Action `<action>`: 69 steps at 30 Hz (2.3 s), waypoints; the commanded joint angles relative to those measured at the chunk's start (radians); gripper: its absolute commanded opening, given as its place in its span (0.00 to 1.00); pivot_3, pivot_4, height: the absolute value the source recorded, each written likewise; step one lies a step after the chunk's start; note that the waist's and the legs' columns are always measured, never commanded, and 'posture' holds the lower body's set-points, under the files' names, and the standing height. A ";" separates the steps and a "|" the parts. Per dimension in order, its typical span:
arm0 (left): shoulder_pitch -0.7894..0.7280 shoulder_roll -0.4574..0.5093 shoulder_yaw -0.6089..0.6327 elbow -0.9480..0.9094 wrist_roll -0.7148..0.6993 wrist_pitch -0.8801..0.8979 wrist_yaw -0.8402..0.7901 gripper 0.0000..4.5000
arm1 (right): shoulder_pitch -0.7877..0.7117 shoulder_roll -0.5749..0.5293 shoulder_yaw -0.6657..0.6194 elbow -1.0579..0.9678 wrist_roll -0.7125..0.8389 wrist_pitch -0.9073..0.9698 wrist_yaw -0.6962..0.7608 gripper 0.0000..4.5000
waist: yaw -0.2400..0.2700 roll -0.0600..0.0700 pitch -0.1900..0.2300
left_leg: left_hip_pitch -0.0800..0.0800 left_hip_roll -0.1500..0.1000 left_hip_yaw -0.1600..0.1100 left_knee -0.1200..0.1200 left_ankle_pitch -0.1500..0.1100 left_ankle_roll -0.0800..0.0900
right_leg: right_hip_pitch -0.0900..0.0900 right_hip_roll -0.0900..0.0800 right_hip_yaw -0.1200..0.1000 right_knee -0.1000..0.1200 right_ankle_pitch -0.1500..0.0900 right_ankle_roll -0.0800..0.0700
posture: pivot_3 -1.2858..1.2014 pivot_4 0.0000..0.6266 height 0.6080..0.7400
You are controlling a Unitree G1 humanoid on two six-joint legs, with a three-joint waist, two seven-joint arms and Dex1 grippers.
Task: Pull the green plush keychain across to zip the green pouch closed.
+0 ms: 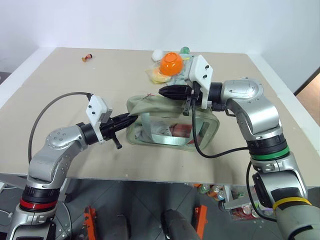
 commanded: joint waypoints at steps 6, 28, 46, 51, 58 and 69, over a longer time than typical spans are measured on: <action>0.010 0.001 -0.017 -0.022 0.003 -0.004 -0.011 0.00 | -0.200 0.013 -0.025 0.189 -0.016 -0.054 0.020 0.53 | 0.000 0.001 0.001 | 0.000 0.000 0.000 0.000 0.000 0.000 | 0.000 0.000 0.000 0.000 0.000 0.000 | 0.52 0.24 0.98; 0.038 0.002 -0.012 -0.056 0.000 0.011 0.009 0.00 | -0.289 0.031 0.100 0.485 -0.159 -0.181 0.373 0.60 | 0.001 0.001 0.001 | 0.000 -0.002 0.000 -0.001 0.000 0.000 | 0.001 -0.002 -0.001 0.000 0.000 -0.001 | 0.52 0.24 0.98; 0.028 -0.004 -0.018 -0.054 0.001 0.012 0.014 0.00 | -0.198 0.037 0.181 0.437 -0.238 -0.113 0.399 0.60 | 0.002 0.001 0.001 | 0.001 -0.003 -0.002 -0.001 0.000 0.000 | 0.002 -0.004 -0.003 0.000 -0.002 0.000 | 0.52 0.24 0.98; 0.031 -0.001 -0.016 -0.059 0.001 0.014 0.014 0.00 | -0.194 0.046 0.177 0.464 -0.250 -0.122 0.384 0.60 | 0.002 0.001 0.001 | 0.001 -0.003 -0.002 -0.001 0.000 0.000 | 0.002 -0.004 -0.003 0.000 -0.002 0.000 | 0.52 0.24 0.98; 0.029 0.000 -0.016 -0.062 0.000 0.017 0.016 0.00 | -0.194 0.043 0.175 0.494 -0.273 -0.148 0.383 0.11 | 0.002 0.001 0.001 | 0.001 -0.003 -0.003 -0.001 0.000 0.000 | 0.002 -0.004 -0.004 0.000 -0.002 0.000 | 0.52 0.24 0.98; 0.029 -0.006 0.002 -0.049 -0.006 0.021 0.038 0.00 | -0.247 0.010 0.050 0.449 -0.212 -0.190 0.327 0.01 | 0.002 0.001 0.001 | 0.000 -0.003 -0.003 -0.001 0.000 0.000 | 0.002 -0.004 -0.004 0.000 -0.002 0.000 | 0.52 0.24 0.98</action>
